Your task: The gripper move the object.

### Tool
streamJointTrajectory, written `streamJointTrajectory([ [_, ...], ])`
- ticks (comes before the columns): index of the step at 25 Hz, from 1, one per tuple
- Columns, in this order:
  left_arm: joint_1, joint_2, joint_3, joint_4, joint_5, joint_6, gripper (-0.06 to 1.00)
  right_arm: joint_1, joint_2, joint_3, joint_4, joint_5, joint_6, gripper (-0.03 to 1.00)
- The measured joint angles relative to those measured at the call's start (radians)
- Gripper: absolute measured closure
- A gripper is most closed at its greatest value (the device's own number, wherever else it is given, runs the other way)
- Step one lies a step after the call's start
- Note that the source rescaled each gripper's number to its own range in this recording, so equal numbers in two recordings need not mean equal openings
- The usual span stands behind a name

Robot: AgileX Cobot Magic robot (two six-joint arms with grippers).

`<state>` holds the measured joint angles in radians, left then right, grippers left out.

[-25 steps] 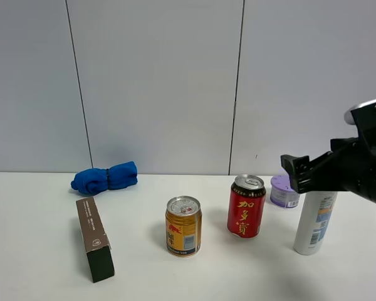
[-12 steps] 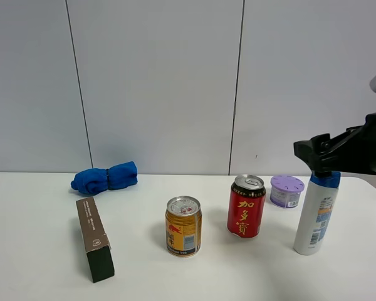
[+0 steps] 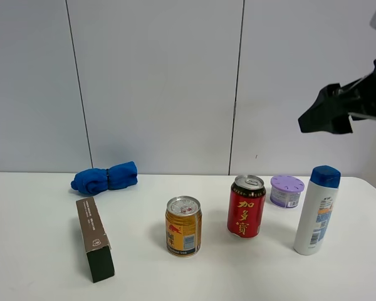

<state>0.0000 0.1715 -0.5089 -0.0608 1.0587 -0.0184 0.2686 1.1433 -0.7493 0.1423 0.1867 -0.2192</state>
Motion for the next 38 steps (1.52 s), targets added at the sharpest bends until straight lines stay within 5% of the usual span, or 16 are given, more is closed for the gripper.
streamJointTrajectory([
  [6,0.000,0.000,0.000,0.000,0.000,0.000,-0.06,-0.033,0.000,-0.120,-0.078,0.111,0.002,0.27],
  [18,0.000,0.000,0.000,0.000,0.000,0.000,-0.06,-0.339,-0.093,-0.133,-0.142,0.343,0.002,0.27],
  [25,0.000,0.000,0.000,0.000,0.000,0.000,-0.06,-0.348,-0.331,-0.133,-0.229,0.625,0.060,0.27],
  [36,0.000,0.000,0.000,0.000,0.000,0.000,-0.06,-0.348,-0.638,-0.133,-0.320,0.913,0.262,0.26],
  [38,0.000,0.000,0.000,0.000,0.000,0.000,-0.06,-0.348,-0.668,-0.133,-0.325,0.974,0.263,0.20],
])
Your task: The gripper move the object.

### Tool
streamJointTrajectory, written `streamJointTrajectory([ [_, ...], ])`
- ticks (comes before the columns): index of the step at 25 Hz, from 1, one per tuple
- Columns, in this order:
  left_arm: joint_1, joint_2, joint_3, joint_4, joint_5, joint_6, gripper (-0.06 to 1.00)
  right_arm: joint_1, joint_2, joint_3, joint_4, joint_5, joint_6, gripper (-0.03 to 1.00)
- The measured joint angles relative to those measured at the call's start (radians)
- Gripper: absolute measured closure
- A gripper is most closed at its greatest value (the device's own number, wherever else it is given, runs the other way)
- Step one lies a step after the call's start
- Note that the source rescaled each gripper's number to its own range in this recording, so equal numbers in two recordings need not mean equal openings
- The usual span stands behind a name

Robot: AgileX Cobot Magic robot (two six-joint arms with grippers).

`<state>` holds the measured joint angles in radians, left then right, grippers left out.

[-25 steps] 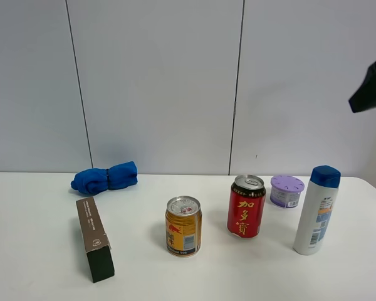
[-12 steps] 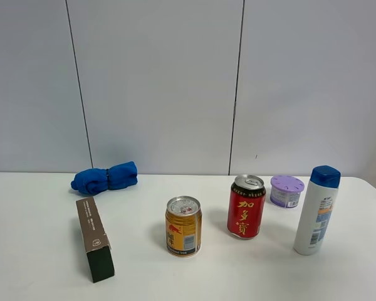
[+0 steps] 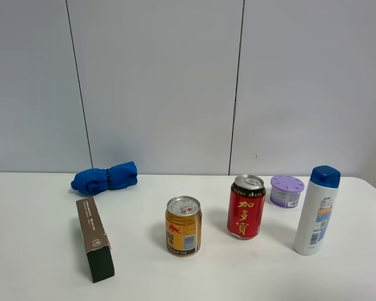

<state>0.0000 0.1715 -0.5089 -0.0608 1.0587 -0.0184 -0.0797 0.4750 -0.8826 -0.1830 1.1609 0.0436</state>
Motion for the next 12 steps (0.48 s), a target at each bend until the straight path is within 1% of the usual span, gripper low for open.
streamJointTrajectory([
  [2,0.000,0.000,0.000,0.000,0.000,0.000,-0.06,0.000,-0.031,0.000,-0.004,0.031,0.001,0.13],
  [4,0.000,0.000,0.000,0.000,0.000,0.000,-0.06,0.000,-0.060,0.000,-0.006,0.025,-0.003,0.09],
  [8,0.000,0.000,0.000,0.000,0.000,0.000,-0.06,0.000,-0.131,0.010,-0.001,-0.047,-0.007,0.09],
  [10,0.000,0.000,0.000,0.000,0.000,0.000,-0.06,0.000,-0.176,0.051,0.018,-0.074,-0.007,0.09],
  [12,0.000,0.000,0.000,0.000,0.000,0.000,-0.06,0.000,-0.234,0.129,0.044,-0.087,-0.007,0.09],
])
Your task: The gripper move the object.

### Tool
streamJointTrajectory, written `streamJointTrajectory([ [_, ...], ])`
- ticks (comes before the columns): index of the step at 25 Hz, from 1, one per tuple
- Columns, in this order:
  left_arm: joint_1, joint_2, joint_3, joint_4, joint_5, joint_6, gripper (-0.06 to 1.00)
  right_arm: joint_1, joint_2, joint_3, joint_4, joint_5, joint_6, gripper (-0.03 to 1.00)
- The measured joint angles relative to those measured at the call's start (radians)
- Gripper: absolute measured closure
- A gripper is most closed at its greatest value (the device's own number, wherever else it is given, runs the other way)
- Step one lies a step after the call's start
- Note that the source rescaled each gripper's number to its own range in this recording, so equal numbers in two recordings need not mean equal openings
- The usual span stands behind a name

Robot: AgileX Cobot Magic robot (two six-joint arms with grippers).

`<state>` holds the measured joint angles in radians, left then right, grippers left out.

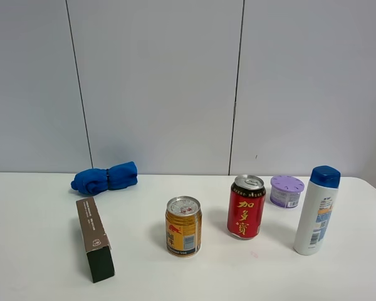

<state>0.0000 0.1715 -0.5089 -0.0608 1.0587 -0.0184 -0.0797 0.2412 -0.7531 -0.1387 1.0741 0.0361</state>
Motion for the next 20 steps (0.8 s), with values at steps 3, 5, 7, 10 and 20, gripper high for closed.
streamJointTrajectory([
  [3,0.000,0.000,0.000,0.000,0.000,0.000,-0.06,0.000,-0.089,0.120,0.062,-0.014,0.000,0.09],
  [5,0.000,0.000,0.000,0.000,0.000,0.000,-0.06,0.000,-0.140,0.170,0.095,-0.018,0.000,0.09],
  [7,0.000,0.000,0.000,0.000,0.000,0.000,-0.06,0.000,-0.187,0.199,0.108,-0.012,0.000,0.09],
  [10,0.000,0.000,0.000,0.000,0.000,0.000,-0.06,0.000,-0.236,0.222,0.107,0.001,0.000,0.09],
  [20,0.000,0.000,0.000,0.000,0.000,0.000,-0.06,0.000,-0.244,0.259,0.107,-0.004,0.000,0.09],
])
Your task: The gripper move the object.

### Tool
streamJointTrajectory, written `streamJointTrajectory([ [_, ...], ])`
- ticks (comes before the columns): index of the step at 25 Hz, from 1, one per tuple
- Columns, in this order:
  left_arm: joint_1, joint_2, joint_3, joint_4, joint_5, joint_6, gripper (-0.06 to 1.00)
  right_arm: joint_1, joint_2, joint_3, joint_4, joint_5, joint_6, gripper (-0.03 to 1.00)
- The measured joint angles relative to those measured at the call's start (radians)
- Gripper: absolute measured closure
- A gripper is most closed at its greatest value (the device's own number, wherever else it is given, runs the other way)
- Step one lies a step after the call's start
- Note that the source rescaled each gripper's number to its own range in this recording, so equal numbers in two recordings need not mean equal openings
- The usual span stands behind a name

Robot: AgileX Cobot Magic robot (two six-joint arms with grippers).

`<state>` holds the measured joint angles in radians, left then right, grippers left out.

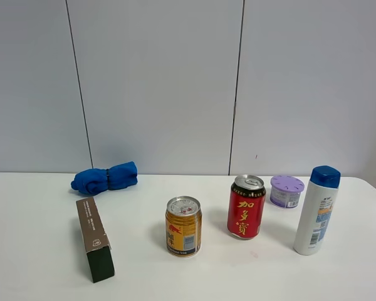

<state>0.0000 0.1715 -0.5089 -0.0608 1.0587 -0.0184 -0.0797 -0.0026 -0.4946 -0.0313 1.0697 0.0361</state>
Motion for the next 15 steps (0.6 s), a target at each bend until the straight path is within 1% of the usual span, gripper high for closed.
streamJointTrajectory([
  [15,0.000,0.000,0.000,0.000,0.000,0.000,-0.06,0.000,0.000,0.000,-0.001,0.000,0.004,0.10],
])
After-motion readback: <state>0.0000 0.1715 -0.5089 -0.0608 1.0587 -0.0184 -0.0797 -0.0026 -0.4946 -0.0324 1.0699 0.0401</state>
